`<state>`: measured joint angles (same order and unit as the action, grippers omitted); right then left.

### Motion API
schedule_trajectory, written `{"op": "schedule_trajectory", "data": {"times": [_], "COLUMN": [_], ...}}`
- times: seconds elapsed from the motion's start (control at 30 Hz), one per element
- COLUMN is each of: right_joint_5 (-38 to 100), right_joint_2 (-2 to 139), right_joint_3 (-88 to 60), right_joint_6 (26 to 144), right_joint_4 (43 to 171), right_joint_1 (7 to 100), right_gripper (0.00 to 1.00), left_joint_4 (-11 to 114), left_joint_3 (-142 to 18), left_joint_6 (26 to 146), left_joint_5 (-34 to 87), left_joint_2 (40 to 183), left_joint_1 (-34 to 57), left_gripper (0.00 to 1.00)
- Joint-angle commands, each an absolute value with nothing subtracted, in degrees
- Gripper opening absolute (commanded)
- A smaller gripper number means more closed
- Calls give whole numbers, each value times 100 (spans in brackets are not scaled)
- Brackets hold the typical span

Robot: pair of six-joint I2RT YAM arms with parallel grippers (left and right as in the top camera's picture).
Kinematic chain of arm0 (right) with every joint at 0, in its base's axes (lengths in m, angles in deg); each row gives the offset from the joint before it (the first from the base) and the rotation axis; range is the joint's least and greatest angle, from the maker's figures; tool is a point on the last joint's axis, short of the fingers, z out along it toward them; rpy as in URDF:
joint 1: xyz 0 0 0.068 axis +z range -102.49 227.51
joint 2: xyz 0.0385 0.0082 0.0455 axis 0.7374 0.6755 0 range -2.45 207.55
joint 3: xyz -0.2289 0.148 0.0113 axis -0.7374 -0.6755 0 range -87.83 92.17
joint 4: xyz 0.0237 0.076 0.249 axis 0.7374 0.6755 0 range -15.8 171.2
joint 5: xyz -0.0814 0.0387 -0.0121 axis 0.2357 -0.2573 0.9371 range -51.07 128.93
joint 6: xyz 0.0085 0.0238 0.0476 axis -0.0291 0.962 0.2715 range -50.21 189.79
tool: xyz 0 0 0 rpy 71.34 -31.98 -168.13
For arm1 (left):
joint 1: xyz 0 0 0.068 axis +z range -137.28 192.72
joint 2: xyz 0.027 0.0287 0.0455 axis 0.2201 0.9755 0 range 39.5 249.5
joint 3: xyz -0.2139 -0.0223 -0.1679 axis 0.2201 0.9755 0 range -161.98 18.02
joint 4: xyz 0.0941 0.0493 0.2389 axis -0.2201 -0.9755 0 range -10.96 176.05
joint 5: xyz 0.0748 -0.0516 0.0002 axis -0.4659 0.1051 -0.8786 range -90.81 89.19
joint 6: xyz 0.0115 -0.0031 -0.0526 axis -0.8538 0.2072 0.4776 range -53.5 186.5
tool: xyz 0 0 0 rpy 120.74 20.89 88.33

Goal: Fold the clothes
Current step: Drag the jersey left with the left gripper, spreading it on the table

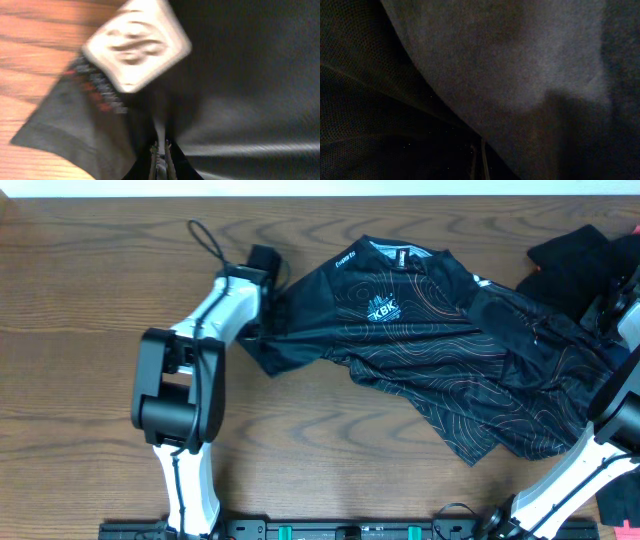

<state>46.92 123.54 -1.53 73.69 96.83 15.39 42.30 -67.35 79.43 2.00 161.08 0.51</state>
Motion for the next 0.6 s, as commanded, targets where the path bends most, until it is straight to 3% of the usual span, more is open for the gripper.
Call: {"op": "schedule_trajectory", "data": {"times": [0.0, 0.23, 0.57], "right_joint_5": [5197, 5181, 5046], "right_joint_2": [12579, 12579, 12579], "right_joint_3": [-232, -232, -232], "right_joint_6": [7443, 7443, 7439], "right_joint_4": [9882, 9985, 10111], "right_joint_1": [1377, 1384, 1384], "right_gripper": [5, 7, 25], "left_joint_4": [4145, 3998, 3570], "left_joint_3": [-6376, -5755, -5616], "left_joint_6": [8203, 8474, 8924], "left_joint_5": [241, 248, 416], "left_joint_2": [16206, 16208, 16044], "left_joint_1": [357, 1045, 2575], "left_gripper": [8, 6, 6]}}
